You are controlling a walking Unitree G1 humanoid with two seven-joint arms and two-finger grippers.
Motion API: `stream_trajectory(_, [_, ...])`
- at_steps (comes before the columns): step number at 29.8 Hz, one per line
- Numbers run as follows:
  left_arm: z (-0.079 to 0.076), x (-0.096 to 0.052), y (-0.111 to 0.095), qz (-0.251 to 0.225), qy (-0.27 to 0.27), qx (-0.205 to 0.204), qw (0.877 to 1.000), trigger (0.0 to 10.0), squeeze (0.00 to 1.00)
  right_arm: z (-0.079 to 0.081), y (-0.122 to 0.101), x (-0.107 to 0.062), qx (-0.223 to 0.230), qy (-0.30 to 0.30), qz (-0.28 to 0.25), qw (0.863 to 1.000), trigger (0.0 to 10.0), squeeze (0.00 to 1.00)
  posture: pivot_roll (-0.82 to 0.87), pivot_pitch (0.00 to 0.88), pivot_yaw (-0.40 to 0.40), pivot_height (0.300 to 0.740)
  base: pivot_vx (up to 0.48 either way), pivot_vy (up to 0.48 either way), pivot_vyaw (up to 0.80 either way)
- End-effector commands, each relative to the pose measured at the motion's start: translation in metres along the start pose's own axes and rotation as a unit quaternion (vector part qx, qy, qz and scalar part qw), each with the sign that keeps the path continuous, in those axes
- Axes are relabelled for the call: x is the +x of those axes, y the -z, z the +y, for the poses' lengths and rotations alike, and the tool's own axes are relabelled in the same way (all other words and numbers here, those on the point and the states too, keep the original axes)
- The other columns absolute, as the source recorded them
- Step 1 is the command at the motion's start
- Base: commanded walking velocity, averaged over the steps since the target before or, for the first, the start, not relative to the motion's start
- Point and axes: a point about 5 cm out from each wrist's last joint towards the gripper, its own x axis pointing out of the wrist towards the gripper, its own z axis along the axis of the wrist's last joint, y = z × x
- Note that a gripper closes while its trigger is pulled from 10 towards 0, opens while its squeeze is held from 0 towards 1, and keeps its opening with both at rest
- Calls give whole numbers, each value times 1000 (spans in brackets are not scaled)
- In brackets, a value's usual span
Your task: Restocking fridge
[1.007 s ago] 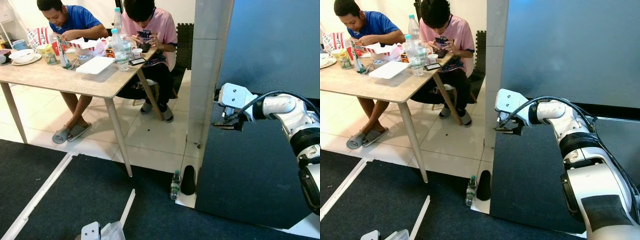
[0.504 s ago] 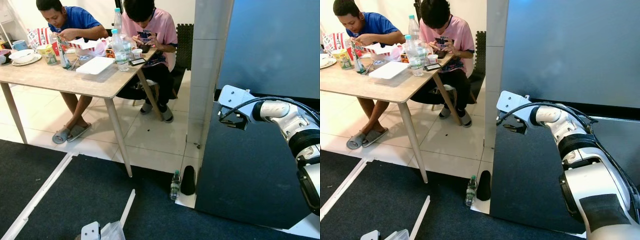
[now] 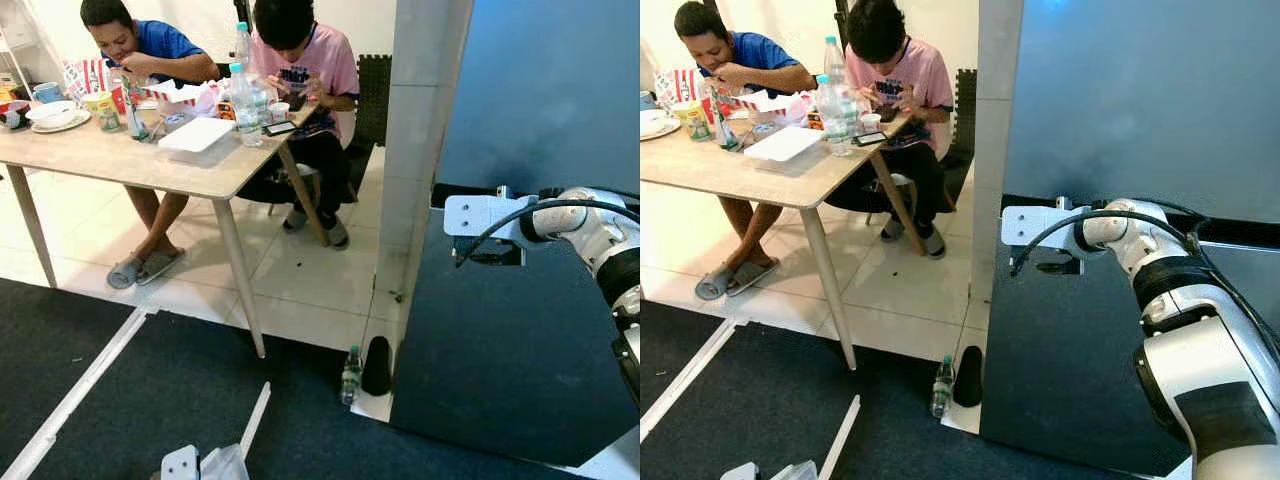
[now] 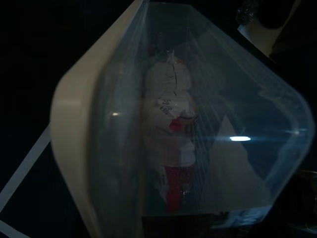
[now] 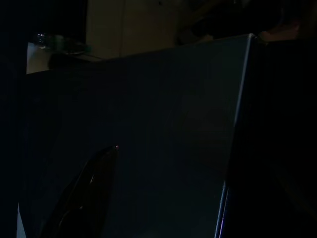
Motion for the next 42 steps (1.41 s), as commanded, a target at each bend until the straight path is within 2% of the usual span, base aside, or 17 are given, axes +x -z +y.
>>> stream_trajectory(1, [-6, 1, 8, 13, 10, -3, 1000, 10000, 0, 35, 12, 17, -11, -110, 34, 993, 10000, 0, 10, 0, 20, 740, 0, 0, 0])
stream_trajectory(6, [-6, 1, 7, 13, 10, -2, 1000, 10000, 0, 38, 8, 17, -12, -141, 14, 990, 10000, 0, 10, 0, 20, 740, 0, 0, 0])
stream_trajectory(11, [-7, 1, 8, 14, 11, -1, 1000, 10000, 0, 41, -2, 12, -8, -193, -49, 980, 10000, 0, 9, 0, 20, 740, 0, 0, 0])
stream_trajectory(19, [-7, 1, 7, 13, 11, -2, 1000, 10000, 0, 40, -6, 8, -11, -207, -87, 974, 10000, 0, 9, 0, 19, 740, 0, 0, 0])
stream_trajectory(21, [-7, 1, 7, 13, 11, -2, 1000, 10000, 0, 39, -10, 5, -9, -214, -114, 970, 10000, 0, 9, 0, 19, 740, 0, 0, 0])
stream_trajectory(22, [-7, 1, 7, 13, 11, -2, 1000, 10000, 0, 38, -17, 0, -3, -229, -159, 960, 10000, 0, 9, 0, 19, 740, 0, 0, 0])
stream_trajectory(24, [-7, 1, 7, 13, 11, -2, 1000, 10000, 0, 38, -17, 0, -3, -229, -159, 960, 10000, 0, 9, 0, 19, 740, 0, 0, 0])
stream_trajectory(26, [-6, 1, 8, 14, 10, -3, 1000, 10000, 0, 28, -42, -24, 11, -246, -316, 916, 10000, 0, 9, 0, 22, 740, 0, 0, 0])
stream_trajectory(28, [-6, 1, 8, 14, 10, -3, 1000, 10000, 0, 28, -42, -24, 11, -246, -316, 916, 10000, 0, 9, 0, 22, 740, 0, 0, 0])
stream_trajectory(29, [-6, 0, 8, 15, 10, -3, 1000, 10000, 0, 26, -52, -38, 8, -248, -387, 888, 10000, 0, 9, 0, 22, 740, 0, 0, 0])
stream_trajectory(30, [-6, 0, 8, 15, 10, -3, 1000, 10000, 0, 26, -52, -38, 8, -248, -387, 888, 10000, 0, 9, 0, 22, 740, 0, 0, 0])
stream_trajectory(32, [-6, 0, 9, 16, 10, -3, 1000, 10000, 0, 29, -65, -57, 10, -253, -477, 842, 10000, 0, 9, 0, 22, 740, 0, 0, 0])
stream_trajectory(33, [-6, 0, 9, 16, 10, -3, 1000, 10000, 0, 29, -65, -57, 10, -253, -477, 842, 10000, 0, 9, 0, 22, 740, 0, 0, 0])
stream_trajectory(34, [-6, 0, 9, 16, 10, -4, 1000, 10000, 0, 29, -67, -61, 19, -250, -504, 826, 10000, 0, 9, 0, 23, 740, 0, 0, 0])
stream_trajectory(35, [-6, 0, 9, 16, 10, -4, 1000, 10000, 0, 29, -67, -61, 19, -250, -504, 826, 10000, 0, 9, 0, 23, 740, 0, 0, 0])
stream_trajectory(37, [-6, 0, 9, 16, 11, -4, 1000, 10000, 0, 36, -68, -60, 41, -254, -537, 803, 10000, 0, 9, 0, 23, 740, 0, 0, 0])
stream_trajectory(42, [-6, 0, 9, 16, 11, -4, 1000, 10000, 0, 53, -68, -55, 56, -284, -544, 788, 10000, 0, 9, 0, 23, 740, 0, 0, 0])
